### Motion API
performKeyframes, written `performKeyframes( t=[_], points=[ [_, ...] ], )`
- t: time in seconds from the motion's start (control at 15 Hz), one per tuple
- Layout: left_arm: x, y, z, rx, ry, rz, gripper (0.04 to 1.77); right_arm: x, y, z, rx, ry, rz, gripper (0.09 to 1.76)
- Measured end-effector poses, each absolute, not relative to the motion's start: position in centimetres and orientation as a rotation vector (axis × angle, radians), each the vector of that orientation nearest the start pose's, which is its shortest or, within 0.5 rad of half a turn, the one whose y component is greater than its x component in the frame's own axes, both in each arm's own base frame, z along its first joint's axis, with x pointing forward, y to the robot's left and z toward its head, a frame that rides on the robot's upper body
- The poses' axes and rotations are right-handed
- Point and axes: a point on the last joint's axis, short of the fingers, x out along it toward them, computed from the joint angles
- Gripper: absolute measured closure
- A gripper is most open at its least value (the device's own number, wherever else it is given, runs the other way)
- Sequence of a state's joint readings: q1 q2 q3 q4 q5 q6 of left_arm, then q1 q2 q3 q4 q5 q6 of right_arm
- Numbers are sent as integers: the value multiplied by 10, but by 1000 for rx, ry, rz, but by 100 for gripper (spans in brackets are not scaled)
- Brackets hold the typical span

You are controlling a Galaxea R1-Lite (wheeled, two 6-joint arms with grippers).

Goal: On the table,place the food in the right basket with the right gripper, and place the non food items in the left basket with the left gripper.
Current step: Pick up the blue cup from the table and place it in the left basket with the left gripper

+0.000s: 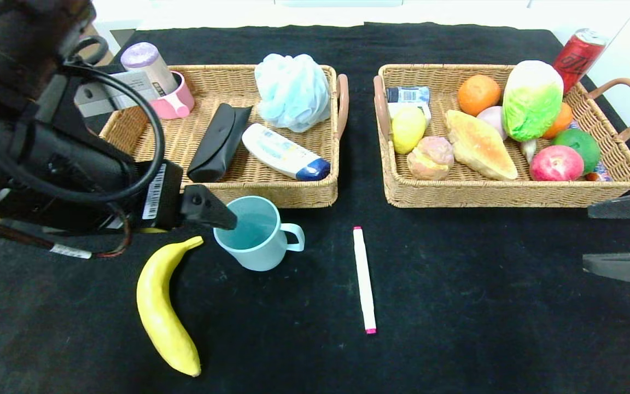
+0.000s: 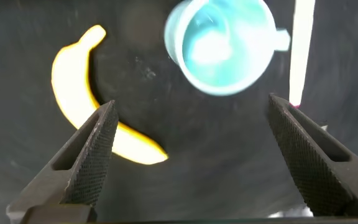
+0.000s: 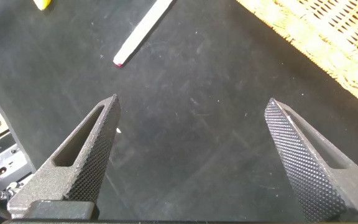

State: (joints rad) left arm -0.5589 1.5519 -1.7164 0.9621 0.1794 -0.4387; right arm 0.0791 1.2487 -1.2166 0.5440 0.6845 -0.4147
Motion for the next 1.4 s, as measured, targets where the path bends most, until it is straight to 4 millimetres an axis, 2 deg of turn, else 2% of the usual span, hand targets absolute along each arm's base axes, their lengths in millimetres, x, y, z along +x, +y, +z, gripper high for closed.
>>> performKeyframes(
  t=[0.13,0.33,0.8,1.4],
  points=[
    [209,-125,324,-181,815,-97,9,162,27,300,-208,402,845,15],
    [224,-133,316,-205,836,-61,9,162,28,299,-206,407,847,15],
    [246,-143,296,-193,896,-19,9,162,28,298,-205,410,848,14],
    [268,-146,279,-188,944,18,9,163,28,297,-204,414,848,14]
  ],
)
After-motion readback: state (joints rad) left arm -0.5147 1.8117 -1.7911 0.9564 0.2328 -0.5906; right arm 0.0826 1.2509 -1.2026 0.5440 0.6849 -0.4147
